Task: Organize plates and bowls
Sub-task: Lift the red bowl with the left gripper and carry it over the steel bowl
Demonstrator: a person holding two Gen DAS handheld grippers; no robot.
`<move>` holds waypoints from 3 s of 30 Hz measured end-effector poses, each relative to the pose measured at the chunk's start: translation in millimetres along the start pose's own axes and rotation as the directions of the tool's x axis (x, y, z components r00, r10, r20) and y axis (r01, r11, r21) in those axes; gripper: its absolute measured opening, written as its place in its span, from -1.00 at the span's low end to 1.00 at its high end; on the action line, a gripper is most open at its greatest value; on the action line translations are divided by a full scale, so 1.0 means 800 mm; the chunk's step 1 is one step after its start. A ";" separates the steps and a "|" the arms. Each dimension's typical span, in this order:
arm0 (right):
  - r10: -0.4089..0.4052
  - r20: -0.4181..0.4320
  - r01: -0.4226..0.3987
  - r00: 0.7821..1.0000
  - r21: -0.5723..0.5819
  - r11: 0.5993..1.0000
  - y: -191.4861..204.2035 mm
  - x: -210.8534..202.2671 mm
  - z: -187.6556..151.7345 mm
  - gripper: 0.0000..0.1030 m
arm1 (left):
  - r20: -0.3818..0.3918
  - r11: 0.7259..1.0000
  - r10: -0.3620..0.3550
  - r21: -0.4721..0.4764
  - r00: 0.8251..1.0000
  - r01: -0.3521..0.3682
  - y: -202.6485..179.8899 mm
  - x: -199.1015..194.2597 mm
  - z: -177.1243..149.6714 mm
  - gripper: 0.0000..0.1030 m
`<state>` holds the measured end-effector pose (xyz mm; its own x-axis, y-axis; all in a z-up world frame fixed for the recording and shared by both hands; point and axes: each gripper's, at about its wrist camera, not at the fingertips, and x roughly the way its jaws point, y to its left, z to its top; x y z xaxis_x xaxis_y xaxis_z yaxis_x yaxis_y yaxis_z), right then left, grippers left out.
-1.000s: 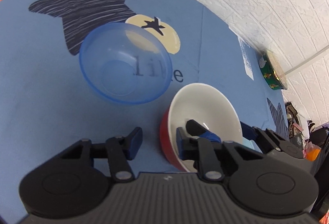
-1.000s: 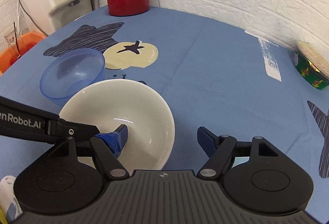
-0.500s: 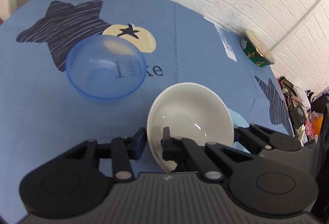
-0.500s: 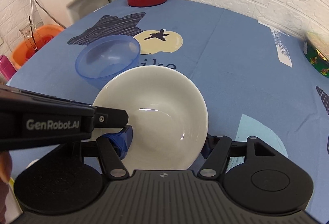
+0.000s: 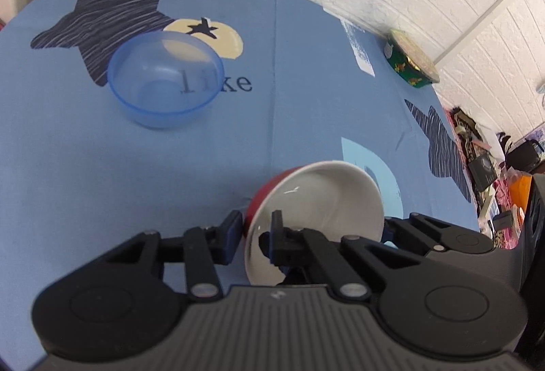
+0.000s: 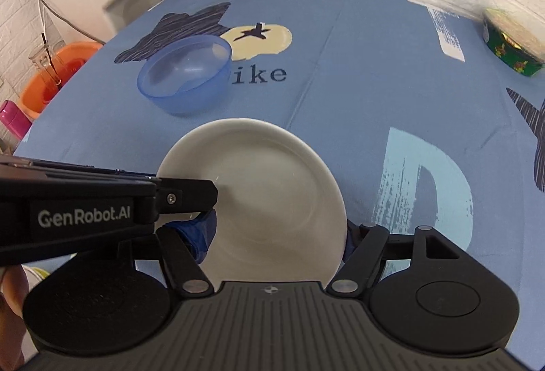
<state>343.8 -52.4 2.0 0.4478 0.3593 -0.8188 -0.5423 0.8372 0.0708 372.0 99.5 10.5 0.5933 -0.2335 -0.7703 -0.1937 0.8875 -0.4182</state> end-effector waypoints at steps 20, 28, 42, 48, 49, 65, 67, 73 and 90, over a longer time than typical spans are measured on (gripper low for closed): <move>-0.009 0.095 0.003 0.995 0.065 0.998 -0.010 0.003 -0.015 0.02 | -0.009 1.000 0.005 0.000 1.000 -0.005 0.010 0.030 0.009 -1.00; 0.009 0.016 -0.011 1.000 0.118 0.993 0.003 -0.006 -0.016 0.15 | -0.060 1.000 0.025 -0.015 0.998 -0.026 0.011 0.020 0.003 -1.00; 0.001 0.005 -0.002 1.000 0.140 0.990 0.008 -0.021 -0.023 0.19 | -0.054 1.000 -0.006 0.003 0.999 0.006 0.003 -0.007 -0.010 -1.00; 0.003 0.054 -0.013 0.999 0.186 0.982 -0.018 -0.011 -0.033 0.16 | -0.033 0.997 -0.075 -0.011 0.997 0.075 0.022 -0.001 -0.003 -1.00; -0.001 0.064 -0.013 0.998 0.221 0.975 -0.026 -0.012 -0.037 0.16 | -0.025 0.998 -0.066 0.007 0.998 0.066 0.022 -0.001 -0.002 -1.00; -0.102 0.109 0.086 0.989 0.141 0.986 -0.020 -0.004 -0.055 0.31 | -0.034 0.996 -0.067 0.062 0.997 0.069 0.030 0.024 -0.012 -0.17; -0.108 0.099 0.093 0.989 0.151 0.984 -0.019 -0.003 -0.053 0.32 | -0.030 0.994 -0.063 0.083 0.998 0.066 0.028 0.025 -0.014 -0.18; -0.025 0.090 0.008 0.996 0.184 0.983 -0.011 -0.007 -0.052 0.20 | -0.032 0.990 -0.051 0.128 0.998 0.055 0.021 0.026 -0.017 -0.28; 0.010 0.097 -0.029 0.995 0.198 0.980 0.012 -0.064 -0.068 -0.28 | -0.058 0.988 -0.027 0.150 0.998 0.035 -0.011 -0.035 -0.033 -0.76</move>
<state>277.1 -84.8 13.9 0.5092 0.4058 -0.7590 -0.4039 0.8914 0.2056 336.4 87.7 23.5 0.5524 -0.2797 -0.7853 -0.0529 0.9283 -0.3679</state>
